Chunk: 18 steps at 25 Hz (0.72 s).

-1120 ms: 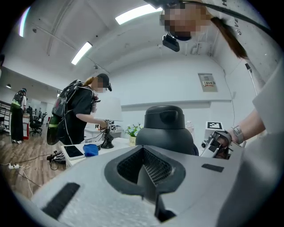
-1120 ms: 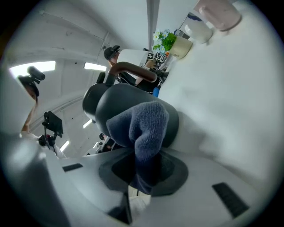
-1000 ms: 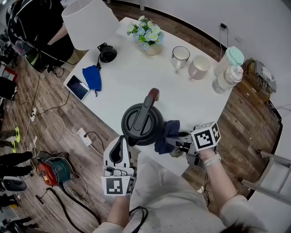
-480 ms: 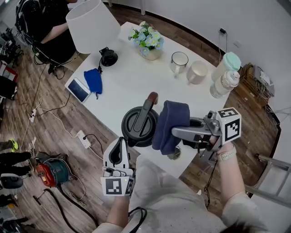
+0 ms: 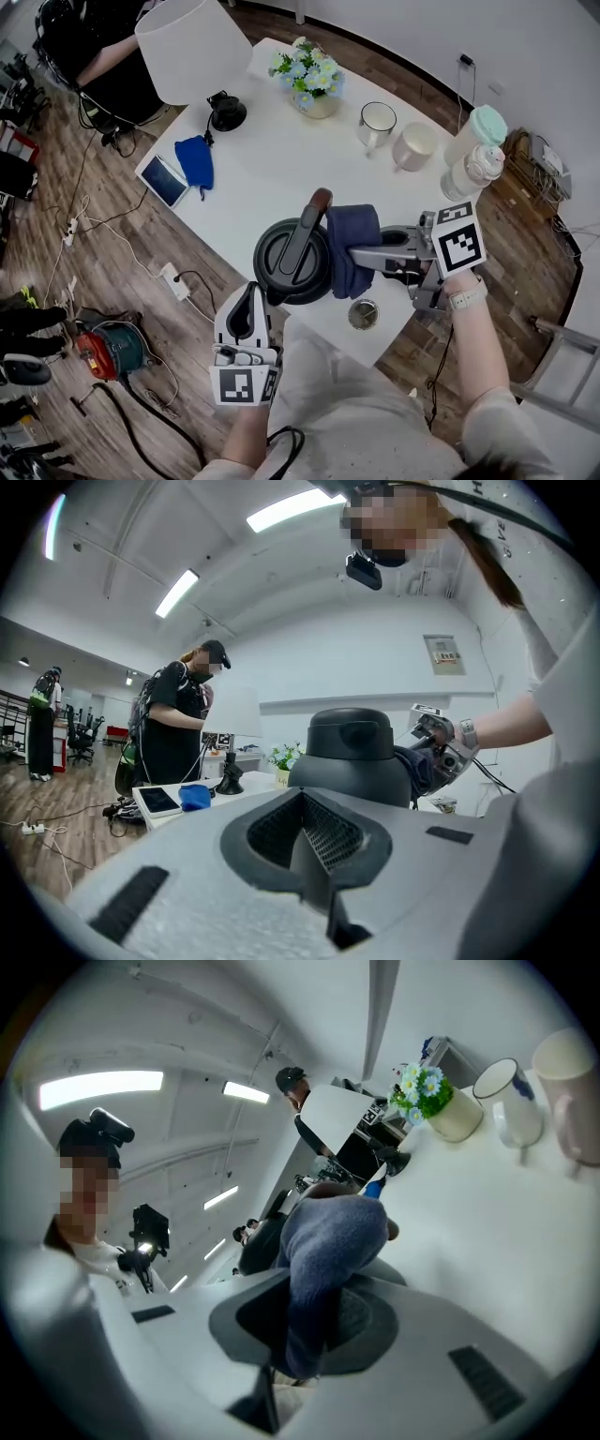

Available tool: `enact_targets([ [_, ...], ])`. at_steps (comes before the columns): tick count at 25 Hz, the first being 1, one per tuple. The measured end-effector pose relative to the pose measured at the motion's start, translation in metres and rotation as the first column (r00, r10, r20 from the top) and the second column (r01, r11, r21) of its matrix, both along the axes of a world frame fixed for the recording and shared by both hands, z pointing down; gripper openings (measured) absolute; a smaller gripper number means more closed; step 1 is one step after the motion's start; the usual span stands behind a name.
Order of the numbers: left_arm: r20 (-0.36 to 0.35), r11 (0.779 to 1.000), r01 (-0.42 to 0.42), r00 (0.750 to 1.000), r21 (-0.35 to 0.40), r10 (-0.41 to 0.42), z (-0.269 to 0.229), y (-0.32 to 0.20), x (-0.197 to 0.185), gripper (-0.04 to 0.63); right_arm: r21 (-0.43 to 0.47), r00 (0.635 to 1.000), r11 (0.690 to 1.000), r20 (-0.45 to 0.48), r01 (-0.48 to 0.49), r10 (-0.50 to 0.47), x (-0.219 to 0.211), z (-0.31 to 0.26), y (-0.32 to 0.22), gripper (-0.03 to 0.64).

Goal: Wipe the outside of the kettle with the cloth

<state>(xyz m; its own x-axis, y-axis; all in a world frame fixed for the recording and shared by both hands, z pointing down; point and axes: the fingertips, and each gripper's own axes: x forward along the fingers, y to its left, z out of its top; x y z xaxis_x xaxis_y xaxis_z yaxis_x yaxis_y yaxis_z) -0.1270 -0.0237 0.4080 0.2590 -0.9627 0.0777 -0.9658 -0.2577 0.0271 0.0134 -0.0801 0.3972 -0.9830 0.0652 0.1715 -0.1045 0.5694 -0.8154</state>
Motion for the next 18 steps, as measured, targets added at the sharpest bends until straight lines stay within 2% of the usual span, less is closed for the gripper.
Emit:
enact_targets([
  [7,-0.003,1.000,0.006,1.000,-0.010,-0.006,0.002,0.001,0.000,0.006,0.040,0.982,0.998,-0.188,0.040,-0.032,0.003,0.049,-0.015,0.055],
  [14,0.001,1.000,0.002,1.000,-0.005,-0.002,0.005,0.003,0.002,0.006,-0.014,0.979,1.000,-0.202,-0.008,0.005,0.001,0.085,-0.017,0.055],
  [18,0.000,1.000,0.000,1.000,-0.012,0.000,0.008,0.004,0.003,0.006,-0.014,0.964,0.999,-0.264,-0.034,0.029,0.001,0.107,-0.019,0.055],
])
